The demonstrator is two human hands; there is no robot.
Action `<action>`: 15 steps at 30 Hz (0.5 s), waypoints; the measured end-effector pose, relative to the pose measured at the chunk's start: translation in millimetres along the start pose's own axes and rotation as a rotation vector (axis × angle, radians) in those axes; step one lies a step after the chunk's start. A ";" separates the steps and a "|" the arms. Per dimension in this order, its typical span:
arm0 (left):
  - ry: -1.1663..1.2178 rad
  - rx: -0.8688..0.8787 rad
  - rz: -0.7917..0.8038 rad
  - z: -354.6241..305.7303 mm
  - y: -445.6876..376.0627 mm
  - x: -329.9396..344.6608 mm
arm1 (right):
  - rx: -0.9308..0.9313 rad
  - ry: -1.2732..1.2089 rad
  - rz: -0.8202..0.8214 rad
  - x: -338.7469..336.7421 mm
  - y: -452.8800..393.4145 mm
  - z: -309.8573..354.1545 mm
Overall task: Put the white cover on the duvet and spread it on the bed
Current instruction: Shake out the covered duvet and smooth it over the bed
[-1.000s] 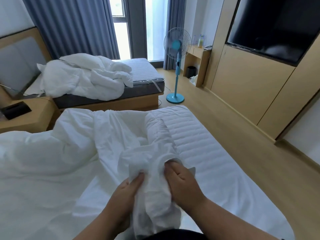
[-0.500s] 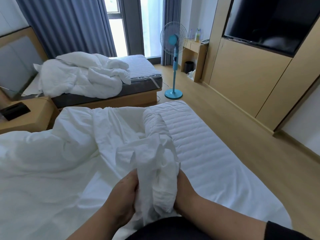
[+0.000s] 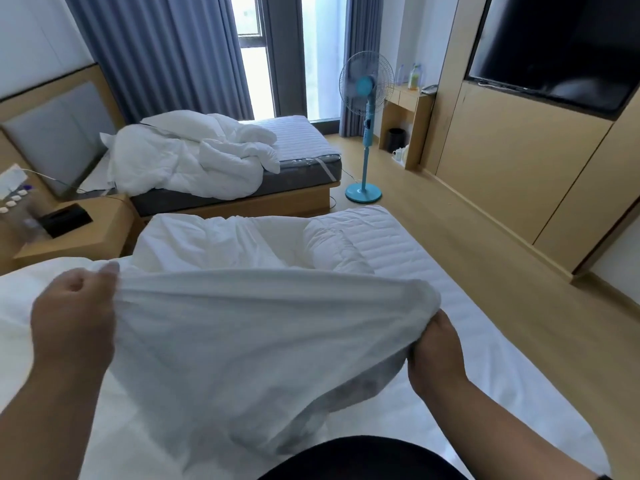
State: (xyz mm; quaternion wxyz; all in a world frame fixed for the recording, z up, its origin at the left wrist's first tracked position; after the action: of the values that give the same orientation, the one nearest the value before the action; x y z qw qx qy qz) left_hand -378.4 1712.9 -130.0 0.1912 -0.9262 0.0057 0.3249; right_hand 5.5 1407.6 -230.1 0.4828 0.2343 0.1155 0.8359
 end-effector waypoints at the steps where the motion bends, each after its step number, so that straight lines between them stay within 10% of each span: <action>1: 0.010 -0.048 0.067 1.7 3.6 10.3 | 0.031 -0.066 0.057 4.6 -5.0 -6.3; 7: -0.050 0.329 0.703 -58.4 103.3 145.4 | 0.150 -0.120 0.337 56.6 8.4 -17.5; 15: 0.278 0.698 0.493 -155.8 129.8 140.1 | 0.050 0.108 0.256 72.8 11.0 -13.4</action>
State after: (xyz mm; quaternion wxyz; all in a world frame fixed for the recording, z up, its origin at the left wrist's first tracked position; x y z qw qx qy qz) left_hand -192.0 1552.7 -148.6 0.4064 -0.8122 0.3609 0.2118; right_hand -40.4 1465.2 -216.7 0.3594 0.2136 0.1313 0.8989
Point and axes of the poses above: each hand's wrist, its own y-axis away from the middle knuckle, its own x-axis out of the palm, z = x × y, the point moved 9 cm from there along -y, towards the middle knuckle, and after that the axes turned 12 degrees about x, right-handed, at the moved point
